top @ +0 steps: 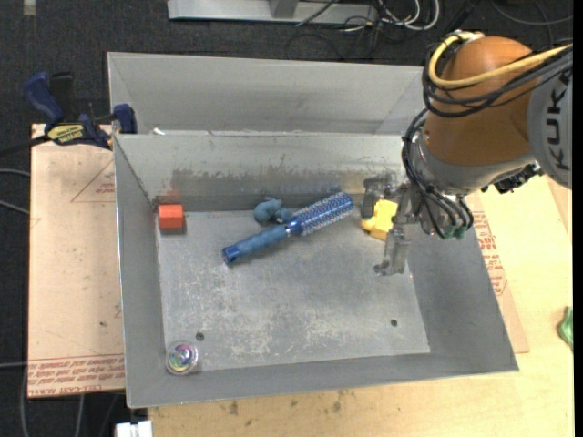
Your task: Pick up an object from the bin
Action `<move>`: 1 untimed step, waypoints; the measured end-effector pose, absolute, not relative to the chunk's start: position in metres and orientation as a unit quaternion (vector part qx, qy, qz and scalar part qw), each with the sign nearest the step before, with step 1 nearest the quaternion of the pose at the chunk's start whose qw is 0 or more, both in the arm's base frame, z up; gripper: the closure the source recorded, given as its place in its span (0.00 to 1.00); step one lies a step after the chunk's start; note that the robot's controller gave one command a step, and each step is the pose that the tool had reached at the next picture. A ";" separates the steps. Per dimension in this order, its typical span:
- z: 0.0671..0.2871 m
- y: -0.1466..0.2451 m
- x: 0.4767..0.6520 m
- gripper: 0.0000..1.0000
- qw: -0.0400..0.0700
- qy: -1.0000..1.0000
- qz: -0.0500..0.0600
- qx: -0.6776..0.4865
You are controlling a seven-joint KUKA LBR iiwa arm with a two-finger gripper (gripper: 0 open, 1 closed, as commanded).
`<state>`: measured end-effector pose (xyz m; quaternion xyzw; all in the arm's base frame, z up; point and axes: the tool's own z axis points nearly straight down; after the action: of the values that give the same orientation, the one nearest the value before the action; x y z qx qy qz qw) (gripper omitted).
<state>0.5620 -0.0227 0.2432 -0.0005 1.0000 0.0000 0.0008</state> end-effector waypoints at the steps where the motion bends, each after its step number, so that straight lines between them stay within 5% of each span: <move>1: 0.210 0.037 0.595 0.00 0.001 0.999 0.002 0.039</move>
Offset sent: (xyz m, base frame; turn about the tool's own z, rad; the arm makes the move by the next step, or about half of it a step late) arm 0.0325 0.0553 -0.0317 0.0851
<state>0.5954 0.0372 0.2095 0.0389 0.9992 0.0019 0.0009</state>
